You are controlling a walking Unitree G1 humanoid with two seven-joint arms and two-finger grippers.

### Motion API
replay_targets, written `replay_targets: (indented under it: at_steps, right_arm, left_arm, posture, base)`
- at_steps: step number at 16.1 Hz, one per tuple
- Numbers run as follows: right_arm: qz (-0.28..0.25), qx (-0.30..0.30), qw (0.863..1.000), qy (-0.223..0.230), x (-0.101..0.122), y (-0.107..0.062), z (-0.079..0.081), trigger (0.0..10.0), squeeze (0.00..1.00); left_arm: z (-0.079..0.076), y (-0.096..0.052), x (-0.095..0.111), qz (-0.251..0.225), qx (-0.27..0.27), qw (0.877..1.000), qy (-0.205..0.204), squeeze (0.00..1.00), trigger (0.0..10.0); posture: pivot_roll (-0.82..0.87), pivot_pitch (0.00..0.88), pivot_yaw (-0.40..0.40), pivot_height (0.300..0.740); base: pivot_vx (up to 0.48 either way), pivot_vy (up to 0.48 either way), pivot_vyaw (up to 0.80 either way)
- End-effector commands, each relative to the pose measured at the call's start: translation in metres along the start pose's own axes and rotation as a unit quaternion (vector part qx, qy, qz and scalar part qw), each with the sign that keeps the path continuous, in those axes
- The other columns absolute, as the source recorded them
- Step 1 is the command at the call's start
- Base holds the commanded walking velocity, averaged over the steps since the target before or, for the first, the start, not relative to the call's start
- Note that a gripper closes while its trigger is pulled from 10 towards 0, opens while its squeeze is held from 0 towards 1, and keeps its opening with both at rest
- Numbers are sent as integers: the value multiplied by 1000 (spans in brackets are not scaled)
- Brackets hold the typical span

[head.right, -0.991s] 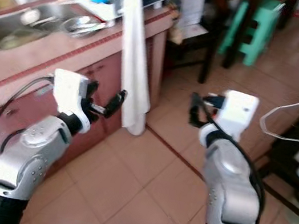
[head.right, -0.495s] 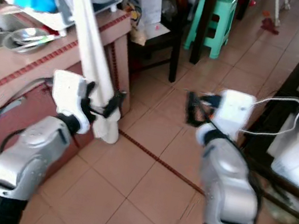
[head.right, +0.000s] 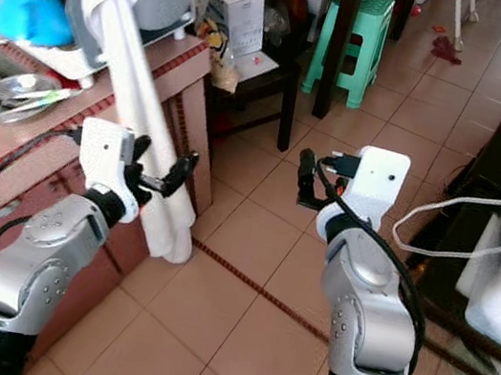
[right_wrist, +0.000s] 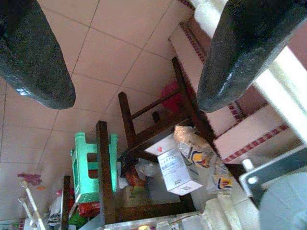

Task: Kitchen organization

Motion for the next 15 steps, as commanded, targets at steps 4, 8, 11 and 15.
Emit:
replay_targets:
  at_steps: [4, 8, 11, 15]
  right_arm:
    - [40, -25, 999, -14, -32, -2, -20, 10000, 0]
    - [96, -72, 991, -53, -76, -8, -59, 10000, 0]
    - [140, -98, 983, -73, -103, -14, -83, 10000, 0]
    - [205, -151, 964, -74, -143, -27, -120, 10000, 0]
  left_arm:
    - [9, -4, -40, 59, -2, 998, 20, 0, 10000]
    - [30, -11, -96, 147, 34, 987, 51, 0, 10000]
    - [45, -22, -131, 211, 59, 973, 72, 0, 10000]
    - [52, -32, -163, 259, 70, 959, 97, 0, 10000]
  posture:
    - [-28, 127, 79, 740]
    - [-32, 124, 81, 740]
    - [-36, 123, 80, 740]
    - [-41, 123, 74, 740]
  base:
    - [0, 0, 0]
    - [0, 0, 0]
    - [0, 0, 0]
    - [0, 0, 0]
Point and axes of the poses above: a point about 5 cm out from each wrist's last joint towards the gripper, its own y axis pointing out of the wrist towards the gripper, its own x axis along the axis of the wrist's last joint, z = x × y, the point moved 2 cm from there along y, pointing out of the wrist towards the gripper, and after that the axes turned 13 degrees about y, right-handed, at the moved point
